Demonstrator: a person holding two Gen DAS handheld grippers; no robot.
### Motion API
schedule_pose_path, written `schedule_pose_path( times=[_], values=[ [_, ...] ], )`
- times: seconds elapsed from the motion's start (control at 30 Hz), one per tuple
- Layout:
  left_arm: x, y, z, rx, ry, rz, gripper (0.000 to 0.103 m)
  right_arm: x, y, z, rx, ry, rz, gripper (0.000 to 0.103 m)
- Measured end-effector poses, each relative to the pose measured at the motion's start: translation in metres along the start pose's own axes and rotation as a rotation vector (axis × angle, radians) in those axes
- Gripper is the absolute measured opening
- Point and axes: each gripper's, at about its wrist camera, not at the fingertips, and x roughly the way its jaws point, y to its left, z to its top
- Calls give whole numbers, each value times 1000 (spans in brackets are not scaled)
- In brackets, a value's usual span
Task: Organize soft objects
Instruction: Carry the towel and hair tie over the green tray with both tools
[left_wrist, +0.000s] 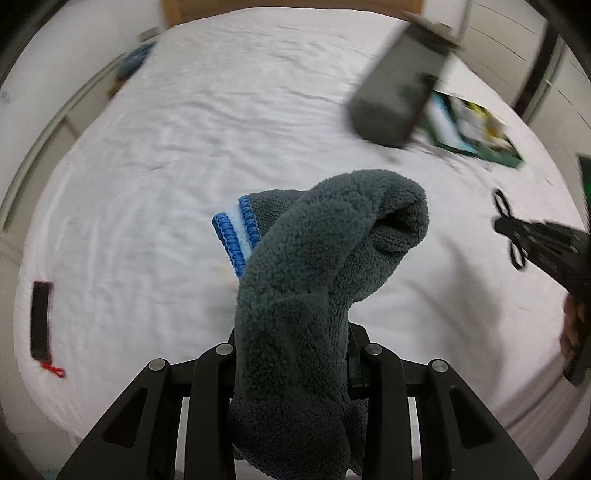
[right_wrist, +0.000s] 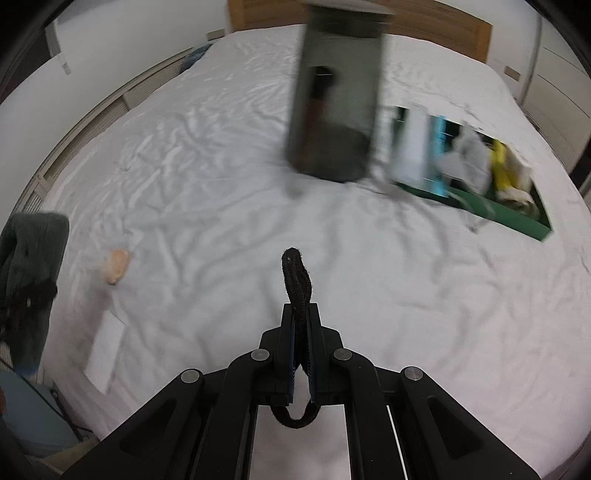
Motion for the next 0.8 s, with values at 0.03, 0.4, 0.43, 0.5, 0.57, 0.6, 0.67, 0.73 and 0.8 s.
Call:
schedule_pose_path(
  times=[0.03, 0.4, 0.43, 0.5, 0.57, 0.6, 0.67, 0.73, 0.8],
  values=[
    [-1, -16, 1, 15, 3, -20, 27, -5, -9, -1, 7, 2, -5, 4],
    [-1, -176, 72, 59, -46, -257, 27, -63, -130, 9, 67, -38, -126, 4],
    [0, -186, 81, 58, -60, -273, 28, -68, -140, 14, 69, -50, -139, 4],
    [2, -205, 107, 53, -94, -291, 28, -75, -156, 21, 74, -73, -157, 4],
    [7, -218, 132, 27, -117, -314, 28, -81, -172, 34, 82, -101, -170, 4],
    [10, -224, 145, 17, -130, -314, 28, -84, -181, 42, 87, -117, -172, 4],
    [15, -231, 169, -6, -160, -320, 28, -84, -194, 57, 84, -142, -182, 4],
    [21, -239, 195, -10, -196, -305, 28, -84, -204, 73, 82, -169, -187, 4],
    [30, -243, 218, -24, -211, -304, 28, -81, -214, 91, 84, -193, -192, 4]
  ],
)
